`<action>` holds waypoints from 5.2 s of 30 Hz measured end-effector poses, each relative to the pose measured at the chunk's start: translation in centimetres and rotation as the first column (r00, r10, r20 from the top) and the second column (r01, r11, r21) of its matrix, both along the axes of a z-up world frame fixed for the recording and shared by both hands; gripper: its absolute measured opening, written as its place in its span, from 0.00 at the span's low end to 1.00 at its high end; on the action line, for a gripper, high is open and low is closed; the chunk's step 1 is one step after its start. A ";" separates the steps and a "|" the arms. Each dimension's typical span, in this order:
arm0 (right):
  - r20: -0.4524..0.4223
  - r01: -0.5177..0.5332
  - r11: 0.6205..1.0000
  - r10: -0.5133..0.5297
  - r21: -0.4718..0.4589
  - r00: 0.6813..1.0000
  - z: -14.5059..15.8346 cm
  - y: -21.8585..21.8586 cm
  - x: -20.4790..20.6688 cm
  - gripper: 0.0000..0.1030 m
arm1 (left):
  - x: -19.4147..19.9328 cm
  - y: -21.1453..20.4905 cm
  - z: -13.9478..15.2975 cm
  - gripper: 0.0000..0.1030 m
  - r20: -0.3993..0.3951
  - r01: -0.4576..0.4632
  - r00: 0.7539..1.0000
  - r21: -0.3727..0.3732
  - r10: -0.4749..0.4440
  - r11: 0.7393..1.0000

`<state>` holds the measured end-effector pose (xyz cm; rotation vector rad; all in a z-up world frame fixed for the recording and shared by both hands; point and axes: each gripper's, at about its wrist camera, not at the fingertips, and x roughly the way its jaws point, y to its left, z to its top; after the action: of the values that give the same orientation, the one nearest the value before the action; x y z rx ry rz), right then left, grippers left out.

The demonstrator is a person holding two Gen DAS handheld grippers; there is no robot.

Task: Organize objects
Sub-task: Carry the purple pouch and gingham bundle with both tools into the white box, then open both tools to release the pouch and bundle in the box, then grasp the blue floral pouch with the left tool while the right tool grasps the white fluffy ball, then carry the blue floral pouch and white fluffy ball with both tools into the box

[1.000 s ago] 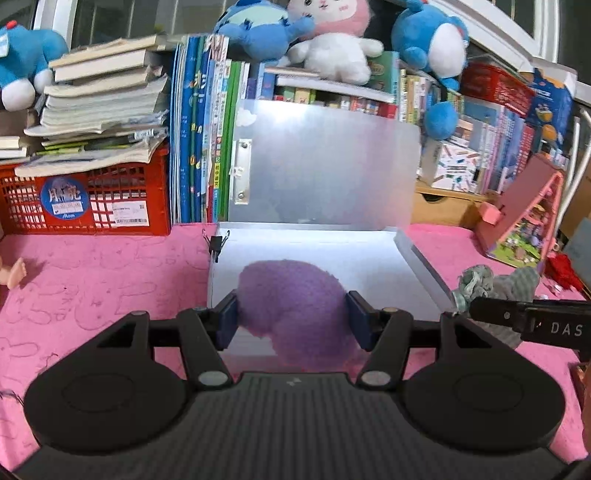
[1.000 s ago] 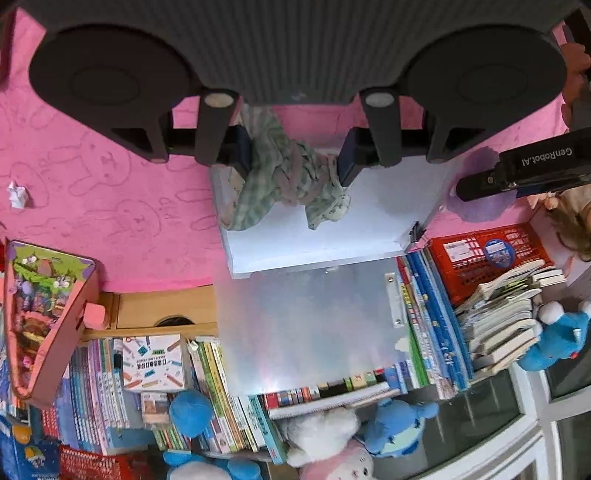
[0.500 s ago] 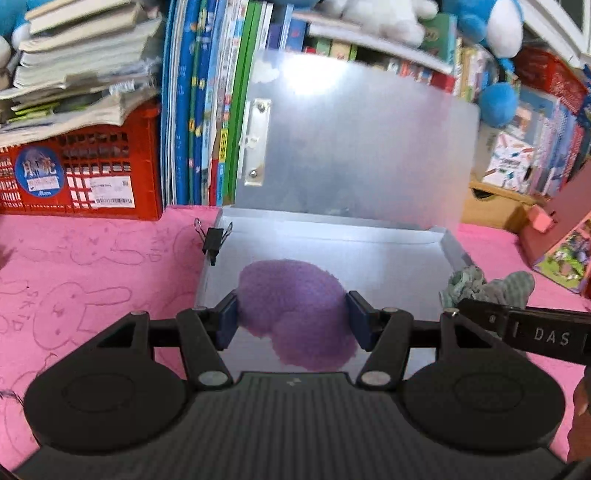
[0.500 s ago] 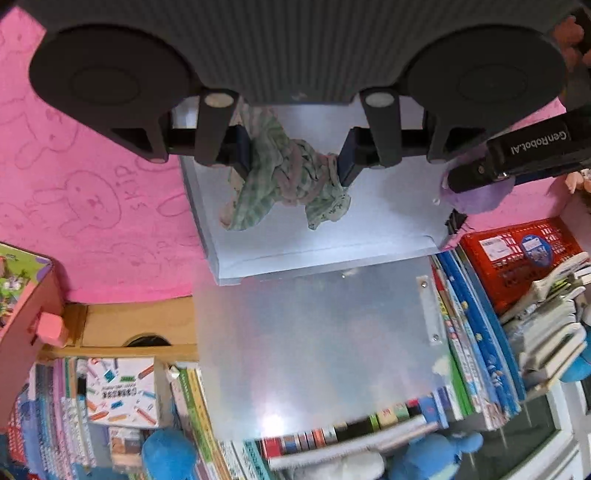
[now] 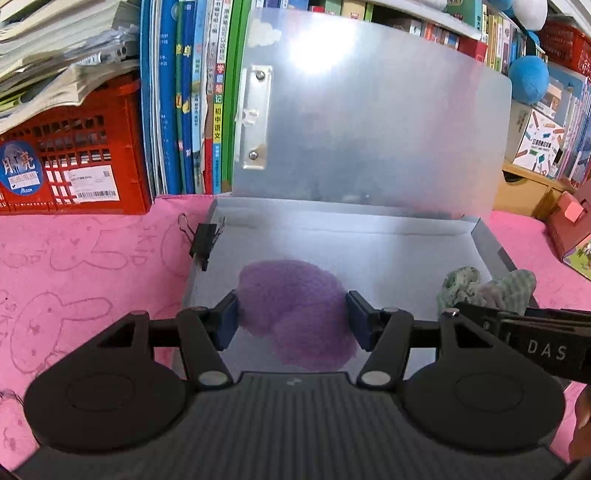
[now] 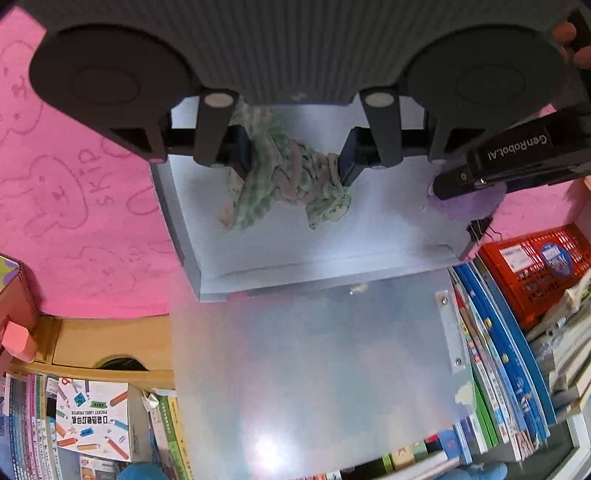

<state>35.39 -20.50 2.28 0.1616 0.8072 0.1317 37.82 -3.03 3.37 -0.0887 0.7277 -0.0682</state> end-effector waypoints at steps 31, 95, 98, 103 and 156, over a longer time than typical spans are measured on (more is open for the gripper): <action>0.087 -0.020 0.998 0.025 -0.057 0.996 2.6 0.1 -3.2 0.84 | -2.9 -0.2 2.1 0.81 0.035 0.015 0.999 -0.005 -0.015 1.000; 0.312 -0.077 0.977 0.138 -0.201 0.940 -2.7 0.0 -30.2 1.00 | -33.8 4.9 -2.5 0.96 0.269 0.004 0.962 0.142 -0.043 0.990; 0.303 -0.080 0.976 0.140 -0.200 0.943 -3.1 0.1 -30.1 1.00 | -33.4 4.7 -3.1 0.96 0.233 0.013 0.971 0.154 -0.049 0.988; 0.291 -0.088 0.979 0.141 -0.186 0.946 -3.5 0.1 -29.8 1.00 | -32.8 4.6 -4.0 0.96 0.205 0.010 0.978 0.155 -0.042 0.988; 0.314 -0.079 0.992 0.107 -0.101 0.943 -0.9 -0.9 -29.6 0.84 | -32.3 4.8 -0.7 0.59 0.232 -0.005 0.973 0.102 -0.019 0.995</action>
<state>5.82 -21.45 1.33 0.0170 0.4958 0.2060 5.49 1.81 2.70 0.0200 0.4958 -0.0465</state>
